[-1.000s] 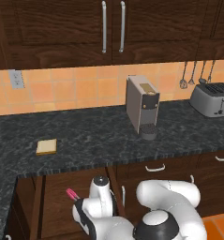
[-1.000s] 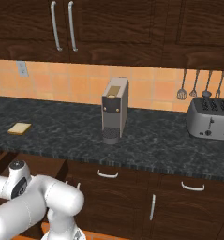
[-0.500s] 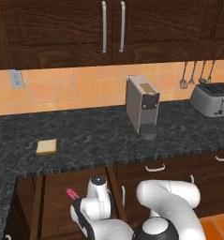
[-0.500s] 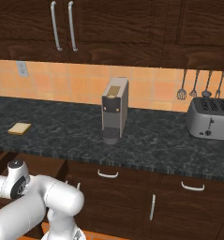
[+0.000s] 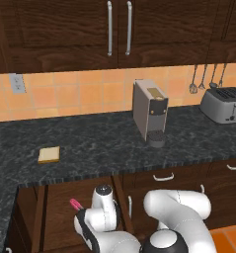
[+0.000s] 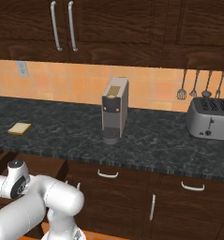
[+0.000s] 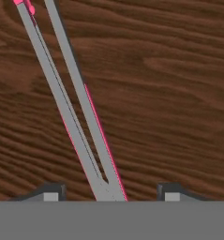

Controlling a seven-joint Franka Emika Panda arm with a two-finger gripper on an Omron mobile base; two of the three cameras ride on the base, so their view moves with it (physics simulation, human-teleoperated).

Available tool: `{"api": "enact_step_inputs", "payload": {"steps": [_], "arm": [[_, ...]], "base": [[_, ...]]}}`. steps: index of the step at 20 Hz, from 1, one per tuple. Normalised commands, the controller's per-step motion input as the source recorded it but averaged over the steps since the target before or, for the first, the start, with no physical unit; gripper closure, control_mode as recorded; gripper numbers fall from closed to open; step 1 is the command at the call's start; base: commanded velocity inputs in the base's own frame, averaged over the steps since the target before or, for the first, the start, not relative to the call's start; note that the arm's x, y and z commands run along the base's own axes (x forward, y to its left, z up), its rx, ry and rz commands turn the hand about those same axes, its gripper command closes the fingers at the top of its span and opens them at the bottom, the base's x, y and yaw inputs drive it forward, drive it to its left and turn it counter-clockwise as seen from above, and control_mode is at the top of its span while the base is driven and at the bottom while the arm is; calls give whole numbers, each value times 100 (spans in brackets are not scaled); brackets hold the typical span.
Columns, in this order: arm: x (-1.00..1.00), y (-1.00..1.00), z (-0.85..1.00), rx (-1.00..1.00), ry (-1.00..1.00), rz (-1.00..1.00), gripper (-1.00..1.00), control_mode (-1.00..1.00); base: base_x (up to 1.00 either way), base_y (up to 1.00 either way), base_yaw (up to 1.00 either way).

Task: Pick the tongs from the drawer and place it on the counter.

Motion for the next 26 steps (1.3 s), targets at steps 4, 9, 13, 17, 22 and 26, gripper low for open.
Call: {"api": "enact_step_inputs", "payload": {"steps": [4,9,13,17,22,26], "arm": [[0,0,0,0,0,0,100,-100],[0,0,0,0,0,0,100,-100],[0,0,7,0,0,0,100,-100],[-6,4,72,0,1,0,100,-100],[-54,7,51,-5,3,0,100,-100],[-59,29,84,-8,1,0,100,-100]], "base": [[0,0,0],[0,0,0],[0,0,0],[0,0,0],[0,0,0],[0,0,0]]}}
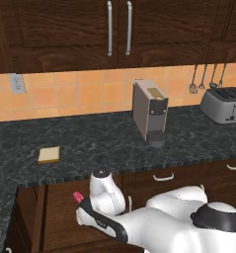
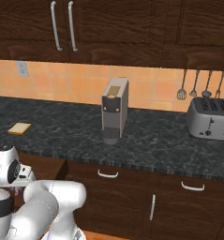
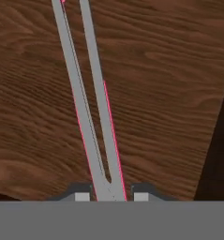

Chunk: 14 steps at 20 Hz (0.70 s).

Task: Pick the tongs from the drawer and place it on the counter.

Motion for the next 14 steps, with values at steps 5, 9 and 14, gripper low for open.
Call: {"api": "enact_step_inputs", "payload": {"steps": [5,9,14], "arm": [[-57,17,95,-3,1,0,100,-100],[-19,0,81,0,-3,0,100,-100],[3,-25,92,2,-8,0,100,-100]], "base": [[0,0,0],[0,0,0],[0,0,0]]}}
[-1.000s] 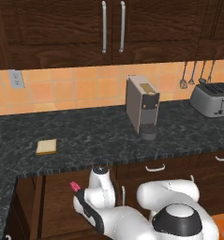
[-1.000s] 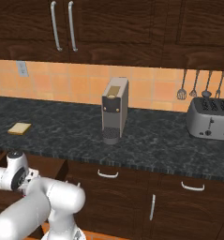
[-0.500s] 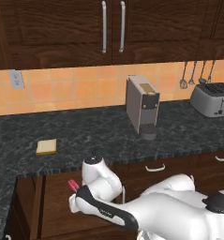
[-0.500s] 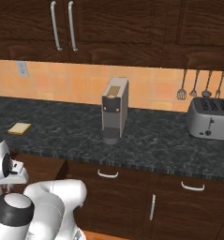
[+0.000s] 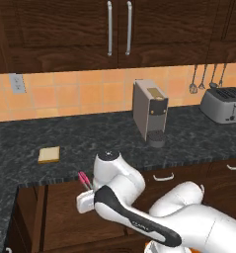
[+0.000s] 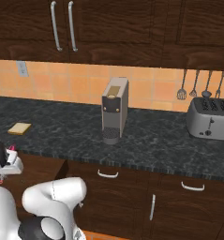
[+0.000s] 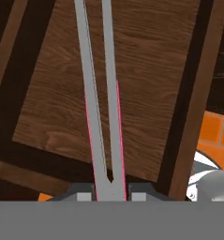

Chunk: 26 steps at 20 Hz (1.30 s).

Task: Pick the tongs from the drawer and place it on the counter.

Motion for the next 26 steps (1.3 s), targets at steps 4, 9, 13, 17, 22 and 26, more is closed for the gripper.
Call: {"api": "enact_step_inputs", "payload": {"steps": [4,9,13,17,22,26], "arm": [[67,-44,56,5,-2,0,100,-100],[100,-42,27,7,-1,0,100,-100],[100,-24,12,2,-2,0,100,-100],[100,-6,3,0,0,0,100,-100],[97,0,1,-6,2,-9,100,-100],[77,0,0,-10,6,-15,100,-100]], "base": [[0,0,0],[0,0,0],[0,0,0],[0,0,0],[0,0,0],[0,0,0]]}}
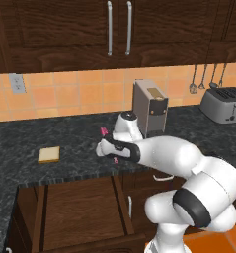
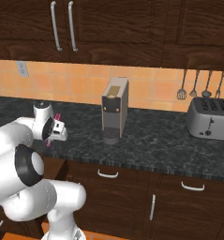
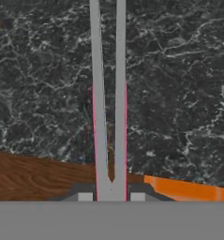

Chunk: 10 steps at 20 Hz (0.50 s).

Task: Pick the tongs from the drawer and place it on the counter.

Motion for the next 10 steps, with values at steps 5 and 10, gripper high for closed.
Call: {"api": "enact_step_inputs", "payload": {"steps": [5,10], "arm": [[47,-22,-32,-3,0,-6,100,-100],[24,-32,-53,0,-1,0,100,-100]], "base": [[0,0,0],[0,0,0]]}}
